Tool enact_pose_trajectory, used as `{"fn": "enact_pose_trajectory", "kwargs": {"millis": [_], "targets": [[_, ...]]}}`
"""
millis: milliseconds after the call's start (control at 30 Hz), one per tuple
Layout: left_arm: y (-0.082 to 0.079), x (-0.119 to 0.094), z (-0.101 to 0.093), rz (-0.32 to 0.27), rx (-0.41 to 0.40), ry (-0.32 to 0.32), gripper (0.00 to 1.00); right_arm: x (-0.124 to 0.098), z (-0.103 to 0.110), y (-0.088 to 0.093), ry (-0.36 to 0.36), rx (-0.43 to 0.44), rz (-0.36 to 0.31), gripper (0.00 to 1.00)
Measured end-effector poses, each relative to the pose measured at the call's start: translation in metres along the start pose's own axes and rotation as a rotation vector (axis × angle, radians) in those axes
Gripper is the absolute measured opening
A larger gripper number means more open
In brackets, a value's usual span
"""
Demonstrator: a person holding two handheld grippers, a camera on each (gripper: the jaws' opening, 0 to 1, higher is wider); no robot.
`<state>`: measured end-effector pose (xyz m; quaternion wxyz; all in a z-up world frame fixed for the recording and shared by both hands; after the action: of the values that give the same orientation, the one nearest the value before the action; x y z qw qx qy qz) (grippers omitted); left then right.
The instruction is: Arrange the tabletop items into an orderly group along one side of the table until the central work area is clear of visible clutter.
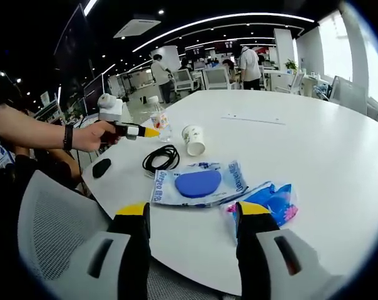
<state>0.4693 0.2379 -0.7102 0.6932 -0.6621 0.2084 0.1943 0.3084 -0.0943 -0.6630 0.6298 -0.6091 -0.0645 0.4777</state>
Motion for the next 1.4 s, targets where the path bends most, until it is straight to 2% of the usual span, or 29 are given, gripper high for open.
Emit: {"fn": "enact_pose_trajectory", "kwargs": {"millis": [133, 600, 1067, 1167, 1333, 1367, 1400], "targets": [[0.006, -0.008, 0.000, 0.000, -0.036, -0.008, 0.80, 0.000, 0.001, 0.000, -0.008, 0.000, -0.001, 0.54], [0.020, -0.034, -0.005, 0.009, -0.030, -0.005, 0.76, 0.003, 0.005, 0.002, -0.039, -0.002, 0.014, 0.54], [0.034, -0.047, -0.012, 0.022, -0.013, 0.015, 0.76, 0.004, 0.008, 0.005, -0.055, -0.013, 0.029, 0.54], [0.035, -0.048, -0.015, 0.024, -0.013, 0.025, 0.75, 0.004, 0.008, 0.005, -0.053, -0.012, 0.026, 0.54], [0.025, -0.049, -0.027, 0.002, -0.014, 0.069, 0.74, 0.003, 0.008, 0.004, -0.046, -0.009, 0.019, 0.54], [0.022, -0.049, -0.031, -0.002, -0.013, 0.085, 0.73, 0.003, 0.008, 0.004, -0.045, -0.008, 0.019, 0.54], [0.019, -0.048, -0.040, -0.006, -0.016, 0.137, 0.72, 0.003, 0.007, 0.004, -0.043, -0.008, 0.018, 0.54]]}}
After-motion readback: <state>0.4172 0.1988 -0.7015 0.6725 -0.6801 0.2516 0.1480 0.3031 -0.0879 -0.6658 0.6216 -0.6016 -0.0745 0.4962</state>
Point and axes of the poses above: the point that each gripper's makers call its tool centre point, and the gripper's own axes: x roughly forward along the fingers, z roughly to its left, y roughly out of its underside, the point moved 4 cm from there along -x, roughly backward along the fingers, and after that the axes turned 10 degrees about -y, right-handed, at the moved point
